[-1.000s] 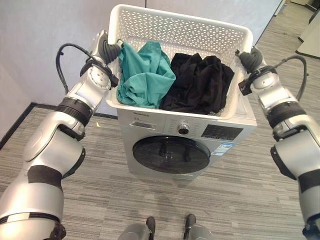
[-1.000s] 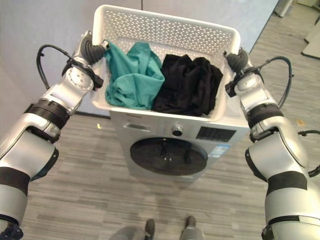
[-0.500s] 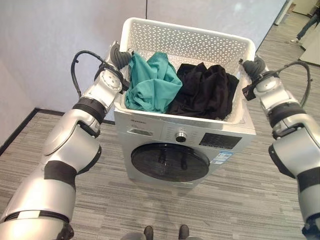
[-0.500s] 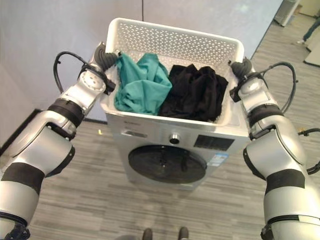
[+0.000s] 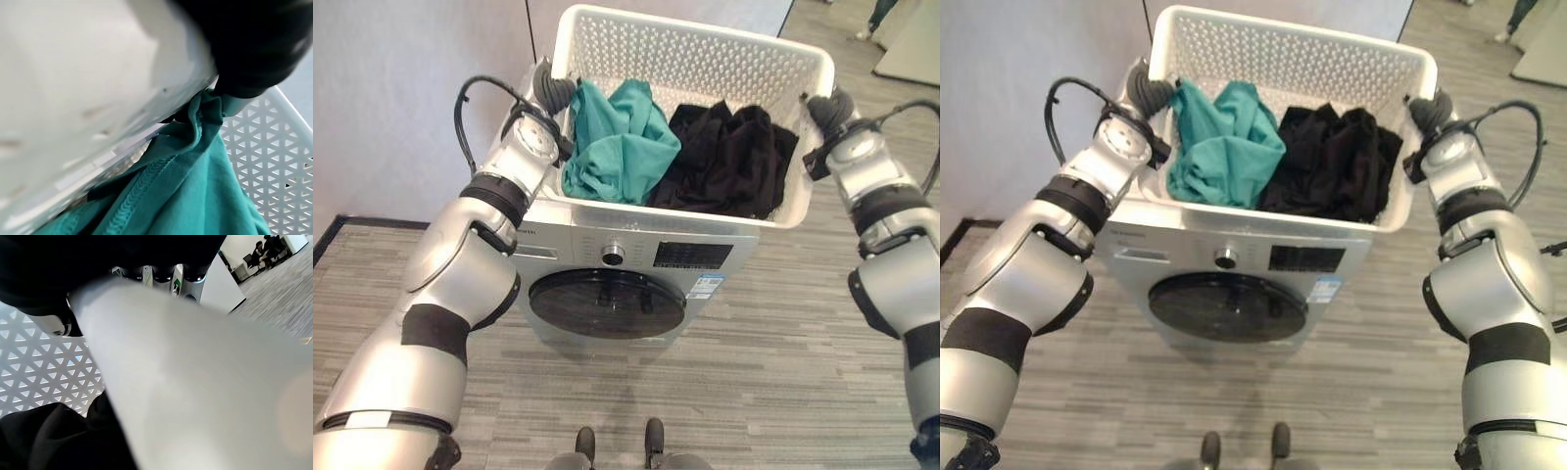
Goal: Grab the laundry basket,head to the washer,open it,put in the laundry and shut it.
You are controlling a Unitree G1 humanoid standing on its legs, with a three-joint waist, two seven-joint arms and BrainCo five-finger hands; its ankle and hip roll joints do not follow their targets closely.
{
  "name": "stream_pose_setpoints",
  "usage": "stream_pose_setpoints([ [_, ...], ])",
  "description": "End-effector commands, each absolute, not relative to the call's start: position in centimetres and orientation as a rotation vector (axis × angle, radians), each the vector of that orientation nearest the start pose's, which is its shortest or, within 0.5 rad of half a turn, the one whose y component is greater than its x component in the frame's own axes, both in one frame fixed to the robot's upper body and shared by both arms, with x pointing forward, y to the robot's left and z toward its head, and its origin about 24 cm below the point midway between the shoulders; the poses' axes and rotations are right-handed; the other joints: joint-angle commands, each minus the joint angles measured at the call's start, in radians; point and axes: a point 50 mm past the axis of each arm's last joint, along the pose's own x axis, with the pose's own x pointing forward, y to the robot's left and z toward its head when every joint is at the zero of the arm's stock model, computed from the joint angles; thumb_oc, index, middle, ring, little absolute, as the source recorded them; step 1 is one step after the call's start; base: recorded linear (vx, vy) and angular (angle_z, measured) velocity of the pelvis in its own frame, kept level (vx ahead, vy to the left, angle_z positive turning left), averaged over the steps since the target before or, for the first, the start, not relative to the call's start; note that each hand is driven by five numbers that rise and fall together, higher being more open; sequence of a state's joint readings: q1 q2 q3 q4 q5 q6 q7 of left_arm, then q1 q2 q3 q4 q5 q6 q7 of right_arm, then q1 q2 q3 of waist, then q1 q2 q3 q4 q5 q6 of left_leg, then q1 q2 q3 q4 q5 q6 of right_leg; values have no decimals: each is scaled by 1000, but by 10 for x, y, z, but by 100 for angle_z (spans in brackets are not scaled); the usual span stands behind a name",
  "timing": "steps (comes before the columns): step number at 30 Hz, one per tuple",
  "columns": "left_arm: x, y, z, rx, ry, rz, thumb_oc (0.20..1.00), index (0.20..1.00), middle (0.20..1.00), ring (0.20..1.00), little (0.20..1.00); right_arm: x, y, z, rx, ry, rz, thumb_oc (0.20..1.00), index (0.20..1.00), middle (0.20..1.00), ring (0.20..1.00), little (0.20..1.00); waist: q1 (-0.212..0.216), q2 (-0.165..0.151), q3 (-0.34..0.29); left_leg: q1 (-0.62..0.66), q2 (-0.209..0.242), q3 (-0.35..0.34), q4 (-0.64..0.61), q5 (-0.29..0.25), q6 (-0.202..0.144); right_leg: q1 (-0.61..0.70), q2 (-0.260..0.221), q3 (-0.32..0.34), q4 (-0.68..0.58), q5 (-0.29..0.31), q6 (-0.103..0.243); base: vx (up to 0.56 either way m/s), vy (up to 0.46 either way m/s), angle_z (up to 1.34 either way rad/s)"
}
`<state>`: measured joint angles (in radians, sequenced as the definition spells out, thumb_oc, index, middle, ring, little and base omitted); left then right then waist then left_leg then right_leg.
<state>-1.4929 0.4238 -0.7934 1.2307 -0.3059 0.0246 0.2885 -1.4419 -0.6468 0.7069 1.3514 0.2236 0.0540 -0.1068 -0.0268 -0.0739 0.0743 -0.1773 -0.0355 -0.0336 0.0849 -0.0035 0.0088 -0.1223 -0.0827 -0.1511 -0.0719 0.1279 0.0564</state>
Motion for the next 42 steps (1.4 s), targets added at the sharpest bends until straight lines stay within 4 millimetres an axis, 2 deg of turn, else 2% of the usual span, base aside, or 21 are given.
stream_pose_setpoints([
  [1, 417, 131, 359, 763, -507, 249, 200, 200, 200, 200, 200, 404, -291, 293, -829, 17, -516, 200, 200, 200, 200, 200, 64, 64, 94, 84, 120, -23, -128, 35, -77, 6, -50, -46, 89, -111, 85, -15, -14, 14],
  [7, 415, 127, 367, 727, -535, 246, 200, 200, 200, 200, 200, 399, -296, 311, -766, -22, -568, 200, 200, 200, 200, 200, 93, 70, 112, 52, 113, -37, -143, 55, -85, -2, -52, -70, 66, -105, 85, 7, -32, 16],
  [11, 415, 122, 366, 702, -538, 214, 200, 200, 200, 200, 200, 396, -302, 313, -762, -6, -592, 200, 200, 200, 200, 200, 98, 71, 115, 44, 111, -40, -154, 65, -88, -5, -53, -81, 53, -99, 85, 8, -20, 9],
  [12, 416, 121, 363, 693, -525, 200, 395, 395, 395, 395, 395, 395, -304, 312, -758, 0, -597, 438, 438, 438, 438, 438, 98, 72, 114, 43, 111, -41, -156, 66, -89, -3, -52, -84, 49, -98, 85, 30, -13, 6],
  [13, 416, 118, 360, 683, -518, 187, 645, 645, 645, 645, 645, 395, -304, 312, -756, 6, -599, 805, 805, 805, 805, 805, 99, 73, 115, 42, 112, -43, -157, 67, -89, -3, -51, -86, 48, -98, 85, 35, -16, 6],
  [14, 416, 115, 359, 672, -520, 173, 1000, 1000, 1000, 1000, 1000, 395, -305, 310, -749, 13, -601, 1000, 1000, 1000, 1000, 1000, 101, 73, 115, 42, 112, -44, -158, 67, -89, -1, -51, -88, 47, -99, 84, 30, -24, 6],
  [19, 418, 110, 354, 680, -497, 156, 1000, 1000, 1000, 1000, 1000, 394, -305, 315, -665, -28, -617, 1000, 1000, 1000, 1000, 1000, 103, 73, 118, 37, 112, -46, -166, 69, -91, -5, -48, -92, 40, -97, 86, 11, -4, 10],
  [26, 420, 123, 353, 678, -466, 199, 1000, 1000, 1000, 1000, 1000, 396, -298, 321, -615, -76, -604, 1000, 1000, 1000, 1000, 1000, 95, 66, 115, 51, 117, -39, -167, 62, -92, 7, -45, -88, 33, -98, 86, 0, 0, 0],
  [30, 419, 134, 357, 696, -467, 235, 1000, 1000, 1000, 1000, 1000, 395, -293, 334, -568, -152, -593, 1000, 1000, 1000, 1000, 1000, 95, 65, 113, 55, 116, -37, -166, 59, -91, 10, -45, -85, 30, -96, 87, 0, 0, 0],
  [36, 414, 152, 367, 611, -525, 318, 1000, 1000, 1000, 1000, 1000, 390, -289, 356, -522, -303, -603, 1000, 1000, 1000, 1000, 1000, 94, 60, 115, 56, 116, -31, -166, 55, -92, 12, -45, -82, 22, -96, 89, 0, 0, 0],
  [37, 413, 155, 368, 619, -537, 332, 1000, 1000, 1000, 1000, 1000, 390, -290, 355, -518, -310, -595, 1000, 1000, 1000, 1000, 1000, 92, 60, 114, 57, 116, -31, -166, 54, -92, 13, -44, -81, 21, -98, 89, 0, 0, 0],
  [41, 409, 176, 370, 874, -580, 439, 1000, 1000, 1000, 1000, 1000, 385, -305, 348, -545, -296, -604, 1000, 1000, 1000, 1000, 1000, 83, 51, 102, 76, 120, -22, -169, 44, -91, 28, -43, -77, 20, -103, 90, 11, 4, -3],
  [42, 409, 176, 370, 874, -579, 439, 1000, 1000, 1000, 1000, 1000, 385, -305, 347, -545, -296, -604, 1000, 1000, 1000, 1000, 1000, 83, 51, 102, 77, 120, -22, -169, 44, -91, 29, -43, -77, 20, -103, 90, 17, 6, -4],
])
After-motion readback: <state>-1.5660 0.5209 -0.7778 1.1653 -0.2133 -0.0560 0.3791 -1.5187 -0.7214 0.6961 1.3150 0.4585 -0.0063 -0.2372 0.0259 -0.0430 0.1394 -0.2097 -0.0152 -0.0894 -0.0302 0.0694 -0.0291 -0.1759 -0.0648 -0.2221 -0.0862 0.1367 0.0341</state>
